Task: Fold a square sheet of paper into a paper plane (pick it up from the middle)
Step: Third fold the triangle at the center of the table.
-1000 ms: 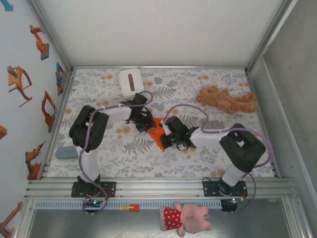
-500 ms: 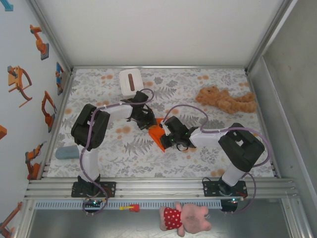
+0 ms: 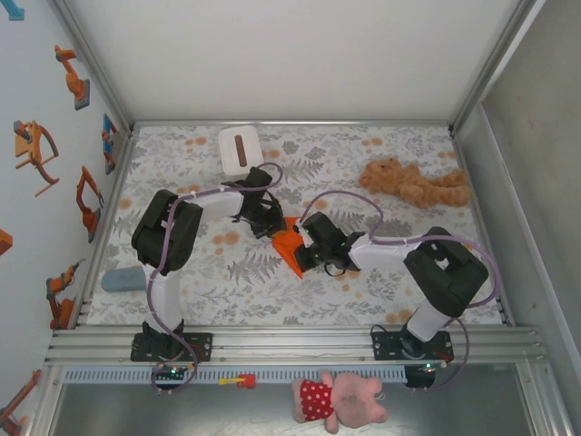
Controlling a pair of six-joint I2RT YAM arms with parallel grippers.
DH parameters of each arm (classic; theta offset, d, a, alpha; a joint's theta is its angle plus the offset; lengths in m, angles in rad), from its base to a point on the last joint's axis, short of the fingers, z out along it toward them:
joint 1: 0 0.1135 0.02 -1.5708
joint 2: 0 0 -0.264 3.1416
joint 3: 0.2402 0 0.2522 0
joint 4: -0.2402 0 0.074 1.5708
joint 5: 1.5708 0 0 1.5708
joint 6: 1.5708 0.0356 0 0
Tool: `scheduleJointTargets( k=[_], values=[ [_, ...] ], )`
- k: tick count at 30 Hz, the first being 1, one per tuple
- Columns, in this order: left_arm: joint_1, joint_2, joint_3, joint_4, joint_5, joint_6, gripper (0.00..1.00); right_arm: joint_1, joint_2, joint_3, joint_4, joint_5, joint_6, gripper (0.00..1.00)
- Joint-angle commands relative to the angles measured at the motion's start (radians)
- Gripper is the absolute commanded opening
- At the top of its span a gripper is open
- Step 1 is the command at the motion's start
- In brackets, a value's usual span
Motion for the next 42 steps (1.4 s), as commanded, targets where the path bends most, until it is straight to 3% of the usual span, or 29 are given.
scheduleJointTargets(
  k=[1,35,42],
  values=[
    [0.0,0.038,0.006,-0.066,-0.026,0.025,0.08,-0.006,-0.013,0.016,-0.021,0.019,0.012,0.0],
    [0.0,0.032,-0.006,-0.051,-0.008,0.022,0.08,-0.006,0.061,0.04,-0.021,-0.013,0.017,0.0],
    [0.002,-0.042,0.018,-0.049,-0.009,0.02,0.09,-0.006,0.074,0.043,-0.049,-0.011,0.023,0.0]
  ],
)
